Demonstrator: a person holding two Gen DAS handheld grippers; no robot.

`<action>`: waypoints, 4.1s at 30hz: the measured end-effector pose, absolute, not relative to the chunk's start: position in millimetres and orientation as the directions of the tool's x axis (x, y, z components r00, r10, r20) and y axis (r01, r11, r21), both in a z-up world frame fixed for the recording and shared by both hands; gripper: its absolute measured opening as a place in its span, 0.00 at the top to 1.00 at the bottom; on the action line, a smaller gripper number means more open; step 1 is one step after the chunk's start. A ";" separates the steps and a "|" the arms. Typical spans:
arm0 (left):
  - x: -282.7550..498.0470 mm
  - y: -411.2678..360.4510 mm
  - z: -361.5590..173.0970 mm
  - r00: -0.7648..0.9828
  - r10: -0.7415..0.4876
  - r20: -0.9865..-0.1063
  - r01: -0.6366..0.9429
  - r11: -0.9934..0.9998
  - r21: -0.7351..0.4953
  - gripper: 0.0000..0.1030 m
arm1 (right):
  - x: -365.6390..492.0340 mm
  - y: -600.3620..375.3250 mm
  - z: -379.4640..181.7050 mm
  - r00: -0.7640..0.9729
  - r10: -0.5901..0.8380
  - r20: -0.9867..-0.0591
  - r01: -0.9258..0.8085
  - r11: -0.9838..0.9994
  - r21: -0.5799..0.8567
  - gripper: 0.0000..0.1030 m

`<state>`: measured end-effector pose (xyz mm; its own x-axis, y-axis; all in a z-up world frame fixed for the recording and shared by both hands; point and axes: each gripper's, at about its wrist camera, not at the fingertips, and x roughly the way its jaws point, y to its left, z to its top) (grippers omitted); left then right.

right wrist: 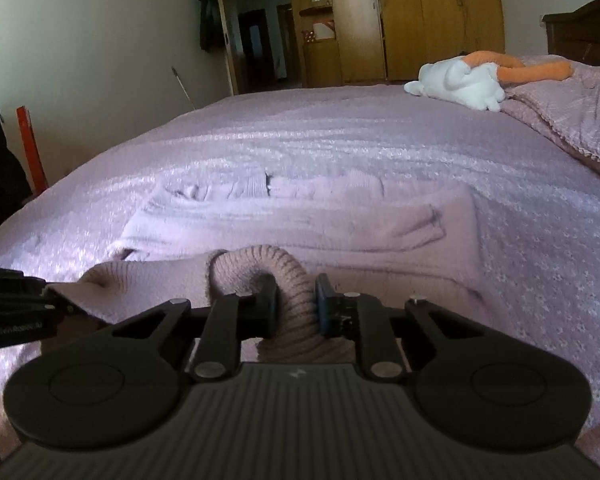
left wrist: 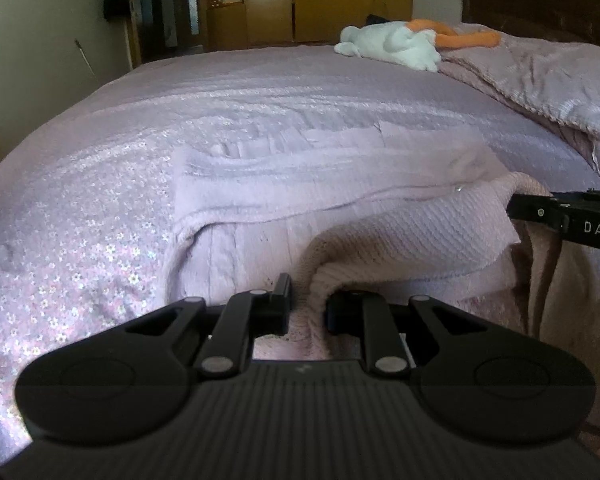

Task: Fold small clothes

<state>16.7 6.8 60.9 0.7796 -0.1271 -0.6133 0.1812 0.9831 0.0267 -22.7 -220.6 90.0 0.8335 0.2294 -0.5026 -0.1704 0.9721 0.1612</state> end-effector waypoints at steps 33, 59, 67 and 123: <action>206.5 -11.0 57.3 0.776 -0.062 -0.628 0.091 0.996 0.014 0.81 | 175.9 -213.9 74.2 0.853 0.099 -0.513 -0.071 0.995 0.074 0.84; 199.5 -15.6 51.4 0.762 0.033 -0.647 0.074 0.988 0.137 0.40 | 176.3 -229.1 47.9 0.773 0.163 -0.612 -0.091 0.985 0.148 0.20; 181.9 -13.9 66.5 0.769 0.022 -0.639 0.077 0.989 0.127 0.40 | 137.6 -237.8 72.4 0.797 0.210 -0.567 -0.110 0.973 0.205 0.12; 102.2 15.7 42.0 0.702 0.065 -0.709 0.033 0.992 0.124 0.40 | 59.3 -191.9 43.3 0.834 0.174 -0.524 -0.206 0.979 -0.003 0.89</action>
